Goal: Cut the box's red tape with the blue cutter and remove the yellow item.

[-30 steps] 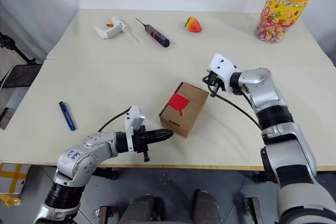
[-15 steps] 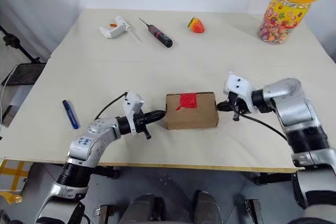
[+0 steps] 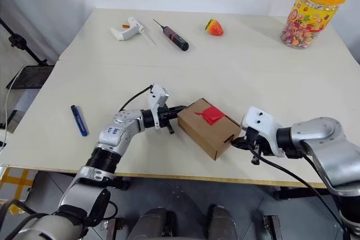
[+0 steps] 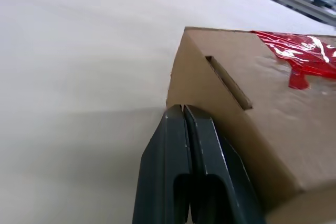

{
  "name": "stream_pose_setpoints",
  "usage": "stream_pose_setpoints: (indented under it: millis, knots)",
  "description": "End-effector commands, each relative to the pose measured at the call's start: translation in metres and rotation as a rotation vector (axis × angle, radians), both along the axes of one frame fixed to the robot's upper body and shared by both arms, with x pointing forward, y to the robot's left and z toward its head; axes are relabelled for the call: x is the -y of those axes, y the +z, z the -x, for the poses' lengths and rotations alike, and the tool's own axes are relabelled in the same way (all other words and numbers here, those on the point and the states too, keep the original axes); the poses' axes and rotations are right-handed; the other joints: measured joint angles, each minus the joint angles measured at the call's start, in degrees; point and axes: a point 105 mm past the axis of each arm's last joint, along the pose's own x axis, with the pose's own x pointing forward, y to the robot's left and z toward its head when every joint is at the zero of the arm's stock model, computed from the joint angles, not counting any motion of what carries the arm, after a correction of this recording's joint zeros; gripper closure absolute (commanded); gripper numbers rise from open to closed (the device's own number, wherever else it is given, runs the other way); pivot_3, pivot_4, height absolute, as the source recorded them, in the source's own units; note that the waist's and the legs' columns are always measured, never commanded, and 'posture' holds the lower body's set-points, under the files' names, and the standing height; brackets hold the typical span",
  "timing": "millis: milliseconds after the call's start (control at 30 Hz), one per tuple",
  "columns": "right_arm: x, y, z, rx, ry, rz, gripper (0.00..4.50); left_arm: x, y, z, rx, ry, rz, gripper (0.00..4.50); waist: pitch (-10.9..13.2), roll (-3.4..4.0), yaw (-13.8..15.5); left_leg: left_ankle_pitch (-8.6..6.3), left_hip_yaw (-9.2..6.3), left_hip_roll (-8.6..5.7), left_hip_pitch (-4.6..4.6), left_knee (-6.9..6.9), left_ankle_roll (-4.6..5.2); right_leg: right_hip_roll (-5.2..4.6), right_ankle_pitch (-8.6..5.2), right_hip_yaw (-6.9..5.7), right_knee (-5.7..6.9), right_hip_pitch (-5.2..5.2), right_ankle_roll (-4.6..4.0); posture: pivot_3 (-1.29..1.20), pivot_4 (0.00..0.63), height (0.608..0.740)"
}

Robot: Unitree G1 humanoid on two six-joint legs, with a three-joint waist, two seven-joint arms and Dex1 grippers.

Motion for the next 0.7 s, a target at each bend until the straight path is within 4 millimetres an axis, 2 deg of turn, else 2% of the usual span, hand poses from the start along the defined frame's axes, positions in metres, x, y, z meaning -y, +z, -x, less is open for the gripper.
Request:
stream_pose_setpoints:
  millis: [33,300,500,600,700]
  knots:
    - [-0.004,0.015,0.004,0.088,0.004,-0.007,4.5,0.032,0.005,0.016,0.037,-0.157,0.013,4.44,0.01,-0.01,-0.05,0.0,0.0,0.0,0.0,0.0,0.0,0.0,0.0,0.0,0.0,0.0,0.0,0.0,0.15,0.74]
    - [0.009,0.001,0.01,0.058,-0.029,0.058,4.5,0.031,0.002,0.014,0.053,-0.154,0.01,4.44,0.02,-0.03,0.07,0.0,-0.02,-0.02,0.0,0.0,0.02,-0.01,0.0,0.0,0.01,0.0,0.0,0.0,0.15,0.74]
    - [0.038,-0.002,-0.002,0.108,-0.147,0.108,4.5,0.007,0.009,0.004,0.081,-0.07,0.006,4.44,0.02,-0.03,-0.12,0.0,0.0,-0.01,0.0,0.0,0.02,-0.01,0.0,0.0,0.01,0.0,0.0,0.0,0.15,0.74]
    - [0.054,-0.005,-0.001,0.095,-0.184,0.134,4.5,-0.008,0.014,-0.001,0.105,-0.024,-0.006,4.44,0.02,-0.03,-0.03,0.0,0.0,-0.01,0.0,0.0,0.02,-0.01,0.0,0.0,0.02,0.01,0.0,0.0,0.15,0.74]
    - [0.06,-0.006,0.0,0.083,-0.203,0.134,4.5,-0.014,0.017,-0.004,0.115,-0.003,-0.008,4.44,0.02,-0.04,-0.1,0.01,0.01,-0.01,0.0,0.0,0.03,-0.01,0.0,0.0,0.01,0.01,0.01,0.0,0.15,0.74]
